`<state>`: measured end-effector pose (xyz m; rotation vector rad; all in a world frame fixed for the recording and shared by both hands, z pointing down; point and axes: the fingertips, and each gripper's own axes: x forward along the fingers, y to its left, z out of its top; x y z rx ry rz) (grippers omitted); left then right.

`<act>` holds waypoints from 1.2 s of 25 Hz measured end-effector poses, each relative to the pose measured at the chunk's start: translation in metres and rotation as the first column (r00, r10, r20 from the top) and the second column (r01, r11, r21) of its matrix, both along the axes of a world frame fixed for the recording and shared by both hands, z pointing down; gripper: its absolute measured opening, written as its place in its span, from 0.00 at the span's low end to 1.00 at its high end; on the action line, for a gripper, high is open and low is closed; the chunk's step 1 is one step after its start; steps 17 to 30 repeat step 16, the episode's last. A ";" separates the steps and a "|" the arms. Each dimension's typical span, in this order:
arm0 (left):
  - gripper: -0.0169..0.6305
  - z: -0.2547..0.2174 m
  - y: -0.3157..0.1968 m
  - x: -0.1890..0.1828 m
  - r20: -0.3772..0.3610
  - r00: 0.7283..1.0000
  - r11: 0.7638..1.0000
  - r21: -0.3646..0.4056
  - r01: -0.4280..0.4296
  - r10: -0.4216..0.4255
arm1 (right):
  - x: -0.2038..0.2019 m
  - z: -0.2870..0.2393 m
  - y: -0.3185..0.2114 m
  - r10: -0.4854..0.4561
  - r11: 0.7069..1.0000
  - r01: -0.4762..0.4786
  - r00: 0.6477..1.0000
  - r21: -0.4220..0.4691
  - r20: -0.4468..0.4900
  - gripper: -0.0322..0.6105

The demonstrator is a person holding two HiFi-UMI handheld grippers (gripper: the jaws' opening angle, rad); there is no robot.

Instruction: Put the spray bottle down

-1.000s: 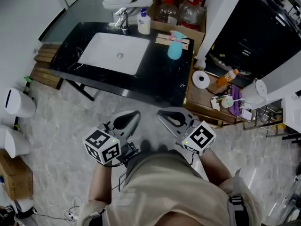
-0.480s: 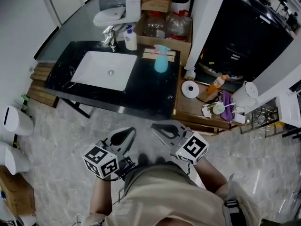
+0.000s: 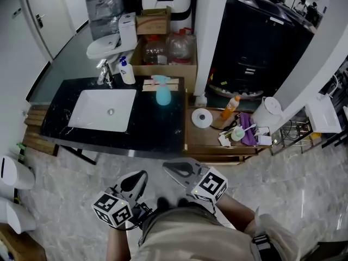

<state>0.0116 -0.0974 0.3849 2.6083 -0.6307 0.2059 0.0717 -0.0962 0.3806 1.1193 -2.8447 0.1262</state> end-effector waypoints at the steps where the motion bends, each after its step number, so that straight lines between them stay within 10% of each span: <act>1: 0.04 0.000 -0.001 0.001 -0.003 1.000 1.000 0.000 -0.001 0.001 | 0.000 0.000 -0.001 0.000 1.000 0.000 1.000 -0.001 0.000 0.09; 30: 0.04 0.004 -0.017 0.005 -0.038 0.999 0.999 -0.003 -0.033 0.033 | 0.000 0.006 -0.015 0.010 1.000 -0.011 0.999 -0.015 -0.050 0.09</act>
